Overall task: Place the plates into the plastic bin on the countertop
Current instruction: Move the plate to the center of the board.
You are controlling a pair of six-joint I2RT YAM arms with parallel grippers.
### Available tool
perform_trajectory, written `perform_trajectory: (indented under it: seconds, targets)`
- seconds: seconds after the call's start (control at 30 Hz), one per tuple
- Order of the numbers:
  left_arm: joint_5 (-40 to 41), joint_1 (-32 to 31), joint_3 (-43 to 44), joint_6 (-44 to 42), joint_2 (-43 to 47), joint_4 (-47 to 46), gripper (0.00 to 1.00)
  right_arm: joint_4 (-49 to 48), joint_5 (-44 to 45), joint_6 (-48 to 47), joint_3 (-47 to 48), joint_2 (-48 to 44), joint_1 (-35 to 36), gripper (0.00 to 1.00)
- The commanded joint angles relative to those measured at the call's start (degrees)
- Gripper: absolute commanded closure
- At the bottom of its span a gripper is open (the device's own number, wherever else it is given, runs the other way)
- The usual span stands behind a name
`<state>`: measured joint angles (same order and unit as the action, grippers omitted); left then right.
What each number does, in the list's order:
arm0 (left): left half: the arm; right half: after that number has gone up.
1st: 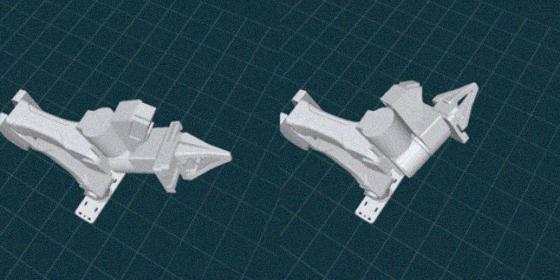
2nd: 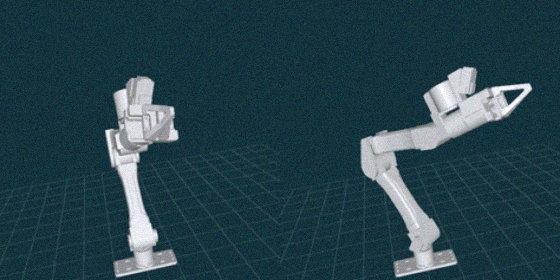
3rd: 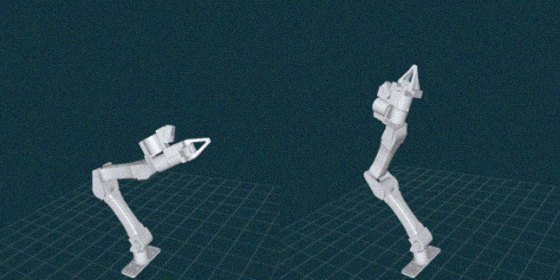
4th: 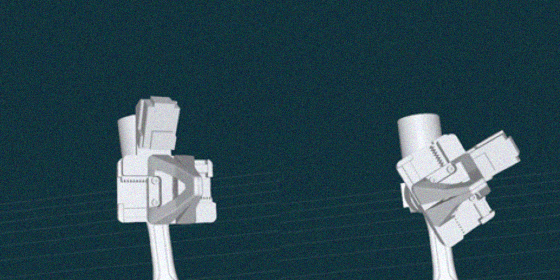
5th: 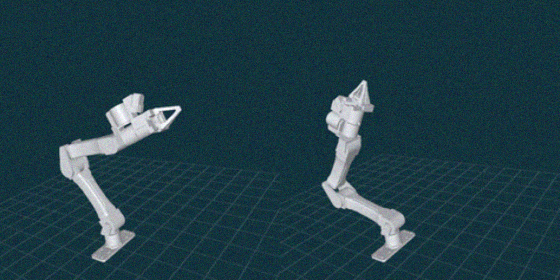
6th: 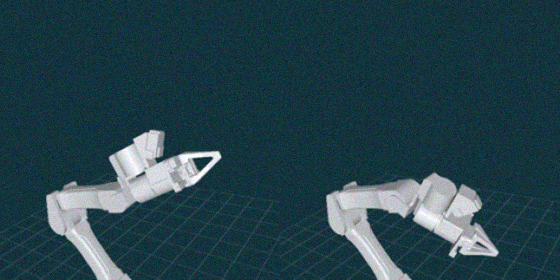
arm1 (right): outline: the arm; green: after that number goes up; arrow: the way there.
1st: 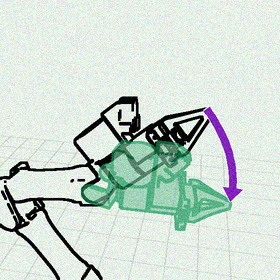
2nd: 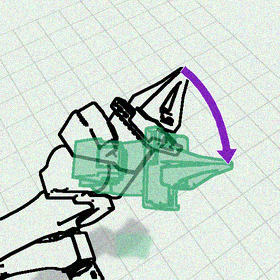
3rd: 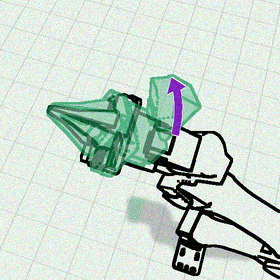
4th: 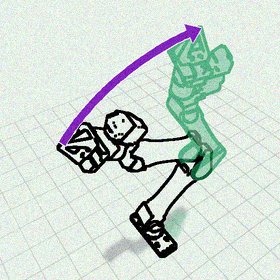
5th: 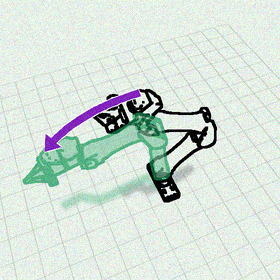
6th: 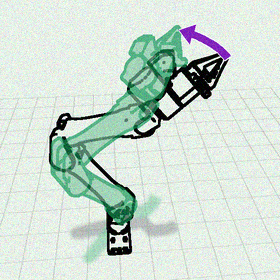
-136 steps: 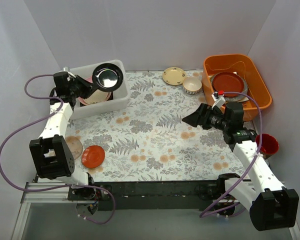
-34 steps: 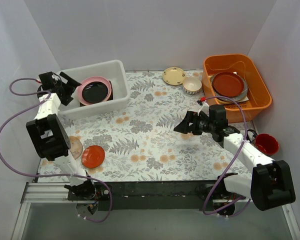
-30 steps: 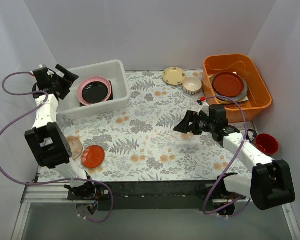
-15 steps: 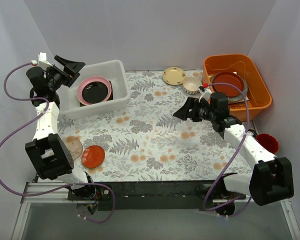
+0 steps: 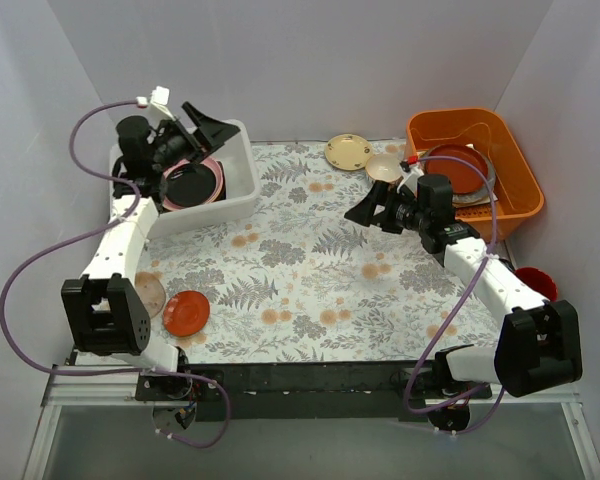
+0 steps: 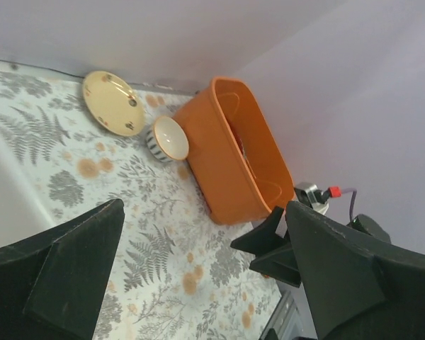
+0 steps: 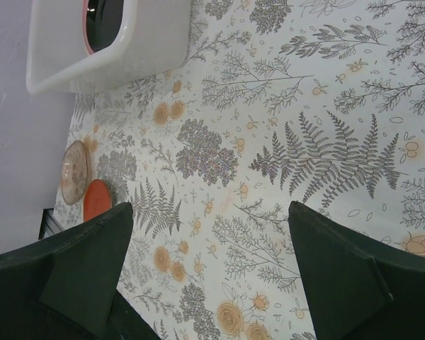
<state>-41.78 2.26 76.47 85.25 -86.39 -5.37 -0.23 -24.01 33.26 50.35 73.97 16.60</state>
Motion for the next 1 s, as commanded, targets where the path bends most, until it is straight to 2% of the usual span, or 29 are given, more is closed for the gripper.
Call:
perform_trajectory:
  seconds: [0.0,0.13,0.23,0.5,0.77,0.97]
  targets:
    - [7.7,-8.5,5.2,-4.0,-3.0,3.9,0.02,-0.7,2.6,0.6,4.0,-1.7,0.3,0.02]
    - [14.9,-16.2,10.7,-7.1,-10.3,9.3,0.02,2.8,4.3,-0.1,6.0,-0.6,0.3,0.02]
    - [19.3,-19.7,14.9,-6.9,-14.6,11.4,0.02,3.0,4.1,0.1,5.9,-0.5,0.2,0.02]
    - [24.5,-25.5,24.6,1.5,-30.0,12.7,0.02,4.4,6.9,-1.1,5.3,-3.8,0.3,0.02]
    - [26.0,-27.7,35.8,4.7,-41.9,13.7,0.02,5.0,7.6,-1.8,5.4,-4.6,0.2,0.02]
    - [27.5,-27.7,39.9,1.8,-42.6,16.7,0.02,2.7,8.7,-3.7,6.3,-0.1,0.3,0.02]
